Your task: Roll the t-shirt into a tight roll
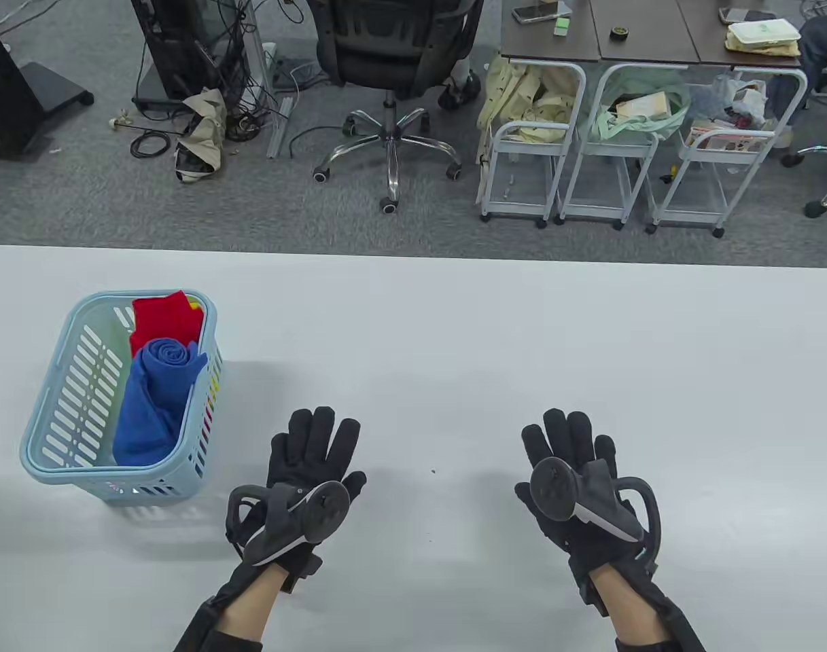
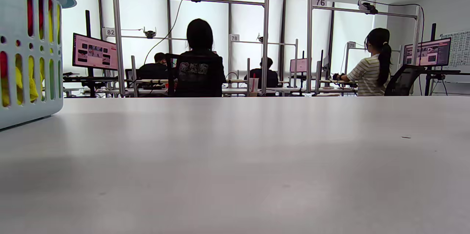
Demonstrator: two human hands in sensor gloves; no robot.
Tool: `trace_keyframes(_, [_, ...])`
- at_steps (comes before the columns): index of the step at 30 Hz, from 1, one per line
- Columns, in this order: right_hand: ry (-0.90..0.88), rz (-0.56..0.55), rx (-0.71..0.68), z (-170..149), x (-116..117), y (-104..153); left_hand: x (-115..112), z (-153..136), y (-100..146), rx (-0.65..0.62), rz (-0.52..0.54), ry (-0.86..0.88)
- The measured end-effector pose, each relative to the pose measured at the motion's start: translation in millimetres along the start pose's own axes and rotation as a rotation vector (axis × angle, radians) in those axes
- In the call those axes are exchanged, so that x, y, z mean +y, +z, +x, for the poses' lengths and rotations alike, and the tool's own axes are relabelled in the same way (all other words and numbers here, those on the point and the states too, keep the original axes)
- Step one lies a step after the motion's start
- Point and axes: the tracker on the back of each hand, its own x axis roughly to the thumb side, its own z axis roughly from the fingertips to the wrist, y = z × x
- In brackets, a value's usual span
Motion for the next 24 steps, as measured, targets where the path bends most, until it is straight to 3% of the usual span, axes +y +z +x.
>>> trace_keyframes(24, [-0.061,0.041,-0.001,-10,0,0,-2,7,-4,0.007,-0.052,-0.062])
